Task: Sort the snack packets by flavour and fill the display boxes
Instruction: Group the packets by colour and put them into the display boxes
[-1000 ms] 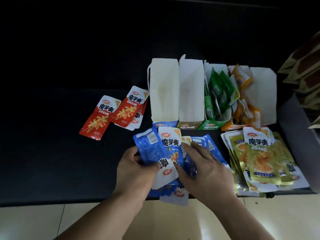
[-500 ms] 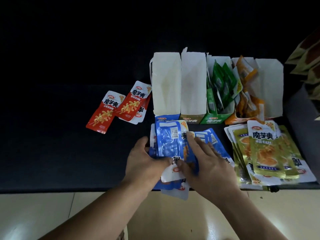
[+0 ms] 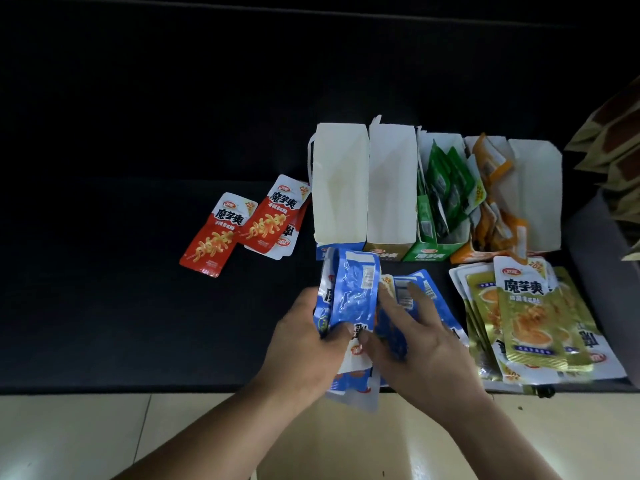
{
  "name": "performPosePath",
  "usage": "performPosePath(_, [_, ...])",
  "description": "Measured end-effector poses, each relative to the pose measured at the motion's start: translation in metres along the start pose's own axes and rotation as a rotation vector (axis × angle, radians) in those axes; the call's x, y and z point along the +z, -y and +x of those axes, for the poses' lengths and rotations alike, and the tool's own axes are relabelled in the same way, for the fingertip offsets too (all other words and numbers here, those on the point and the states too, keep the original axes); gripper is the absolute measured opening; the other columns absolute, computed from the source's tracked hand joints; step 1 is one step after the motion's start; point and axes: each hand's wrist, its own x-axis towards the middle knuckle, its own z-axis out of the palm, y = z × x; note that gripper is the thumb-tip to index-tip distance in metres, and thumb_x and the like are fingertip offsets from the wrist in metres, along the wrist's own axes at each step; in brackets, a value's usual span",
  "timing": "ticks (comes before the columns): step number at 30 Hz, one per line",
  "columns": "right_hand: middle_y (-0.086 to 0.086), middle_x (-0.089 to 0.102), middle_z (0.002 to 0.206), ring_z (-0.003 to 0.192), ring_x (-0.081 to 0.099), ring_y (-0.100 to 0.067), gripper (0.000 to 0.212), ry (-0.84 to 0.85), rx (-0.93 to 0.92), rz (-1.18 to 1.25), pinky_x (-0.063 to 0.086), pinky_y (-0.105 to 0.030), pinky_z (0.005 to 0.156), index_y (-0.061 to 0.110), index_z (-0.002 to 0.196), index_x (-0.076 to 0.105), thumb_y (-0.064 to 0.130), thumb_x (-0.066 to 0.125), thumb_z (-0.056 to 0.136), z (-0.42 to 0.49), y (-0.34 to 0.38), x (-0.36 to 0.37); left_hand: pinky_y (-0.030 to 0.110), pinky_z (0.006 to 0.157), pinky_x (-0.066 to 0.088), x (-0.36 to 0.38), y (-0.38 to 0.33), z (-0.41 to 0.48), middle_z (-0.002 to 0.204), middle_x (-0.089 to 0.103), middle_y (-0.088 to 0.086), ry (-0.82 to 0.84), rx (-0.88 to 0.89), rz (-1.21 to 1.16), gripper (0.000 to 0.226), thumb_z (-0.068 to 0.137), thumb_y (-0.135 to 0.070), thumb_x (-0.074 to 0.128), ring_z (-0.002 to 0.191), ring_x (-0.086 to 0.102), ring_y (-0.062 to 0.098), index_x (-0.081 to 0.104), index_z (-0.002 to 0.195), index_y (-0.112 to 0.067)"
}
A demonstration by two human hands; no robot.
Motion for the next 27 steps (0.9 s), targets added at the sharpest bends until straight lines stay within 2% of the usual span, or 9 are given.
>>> performPosePath(3, [-0.004, 0.029, 0.165, 0.150, 0.039, -0.032, 0.077, -0.102, 0.022, 0.102, 0.055, -0.050, 0.096, 0.051, 0.152, 0.040, 0.084, 0.048, 0.083, -0.010, 0.006, -0.003, 0.033, 0.071, 0.064, -0.006, -0.002, -0.006, 0.093, 0.077, -0.017, -0.020, 0.023, -0.104, 0.025, 0.096, -0.014, 0.069, 0.080, 0.075, 0.004, 0.063, 0.110, -0.033])
performPosePath(6, [0.003, 0.055, 0.148, 0.134, 0.057, -0.018, 0.066, -0.258, -0.039, 0.212, 0.060, -0.043, 0.087, 0.040, 0.149, 0.051, 0.070, 0.057, 0.090, -0.018, 0.016, -0.011, 0.023, 0.063, 0.060, -0.018, -0.009, -0.017, 0.093, 0.077, -0.014, -0.037, 0.053, -0.193, 0.027, 0.096, -0.012, 0.070, 0.081, 0.076, 0.006, 0.064, 0.112, -0.033])
performPosePath(8, [0.024, 0.066, 0.127, 0.114, 0.065, 0.003, 0.062, -0.188, -0.046, 0.496, 0.060, -0.026, 0.083, 0.040, 0.152, 0.047, 0.055, 0.065, 0.094, -0.016, 0.028, -0.021, 0.032, 0.072, 0.063, -0.024, -0.018, -0.021, 0.099, 0.078, -0.012, -0.036, 0.077, -0.223, 0.029, 0.096, -0.013, 0.070, 0.087, 0.077, 0.009, 0.065, 0.114, -0.036])
performPosePath(10, [0.030, 0.070, 0.113, 0.102, 0.069, 0.008, 0.056, -0.075, -0.020, 0.742, 0.059, -0.018, 0.077, 0.044, 0.147, 0.047, 0.031, 0.068, 0.096, -0.008, 0.038, -0.028, 0.036, 0.077, 0.063, -0.028, -0.025, -0.020, 0.102, 0.078, -0.013, -0.049, 0.094, -0.225, 0.032, 0.096, -0.013, 0.070, 0.090, 0.077, 0.010, 0.064, 0.117, -0.037])
performPosePath(12, [0.030, 0.070, 0.110, 0.097, 0.070, 0.006, 0.051, -0.066, -0.035, 0.771, 0.058, -0.017, 0.071, 0.049, 0.137, 0.052, 0.019, 0.067, 0.099, 0.002, 0.045, -0.035, 0.033, 0.078, 0.063, -0.028, -0.031, -0.015, 0.100, 0.078, -0.015, -0.076, 0.111, -0.202, 0.033, 0.096, -0.012, 0.070, 0.088, 0.076, 0.006, 0.064, 0.117, -0.036])
performPosePath(15, [0.023, 0.072, 0.113, 0.099, 0.071, -0.001, 0.043, -0.025, -0.055, 0.825, 0.059, -0.028, 0.081, 0.048, 0.130, 0.059, 0.018, 0.065, 0.100, 0.009, 0.051, -0.036, 0.032, 0.079, 0.064, -0.027, -0.036, -0.012, 0.099, 0.078, -0.016, -0.088, 0.105, -0.227, 0.032, 0.096, -0.011, 0.070, 0.088, 0.075, 0.005, 0.065, 0.118, -0.035])
performPosePath(20, [0.013, 0.064, 0.124, 0.116, 0.066, -0.016, 0.038, -0.194, -0.020, 0.907, 0.061, -0.035, 0.087, 0.035, 0.130, 0.067, 0.033, 0.069, 0.092, 0.005, 0.051, -0.022, 0.038, 0.081, 0.063, -0.028, -0.038, -0.014, 0.103, 0.079, -0.010, -0.064, 0.114, -0.314, 0.033, 0.095, -0.010, 0.072, 0.093, 0.077, 0.011, 0.065, 0.118, -0.032])
performPosePath(23, [0.013, 0.062, 0.124, 0.115, 0.066, -0.017, 0.035, -0.273, -0.081, 0.928, 0.060, -0.030, 0.086, 0.035, 0.128, 0.070, 0.021, 0.068, 0.095, 0.007, 0.060, -0.028, 0.039, 0.081, 0.063, -0.031, -0.050, -0.010, 0.100, 0.079, -0.008, -0.092, 0.151, -0.317, 0.029, 0.094, -0.009, 0.072, 0.090, 0.077, 0.012, 0.067, 0.114, -0.030])
performPosePath(27, [0.014, 0.055, 0.130, 0.111, 0.064, -0.006, 0.044, -0.316, -0.173, 0.831, 0.054, -0.014, 0.084, 0.030, 0.134, 0.066, 0.005, 0.066, 0.098, 0.029, 0.073, -0.045, 0.039, 0.080, 0.064, -0.039, -0.073, 0.012, 0.097, 0.079, -0.010, -0.130, 0.203, -0.282, 0.024, 0.095, -0.012, 0.072, 0.087, 0.077, 0.011, 0.069, 0.110, -0.030])
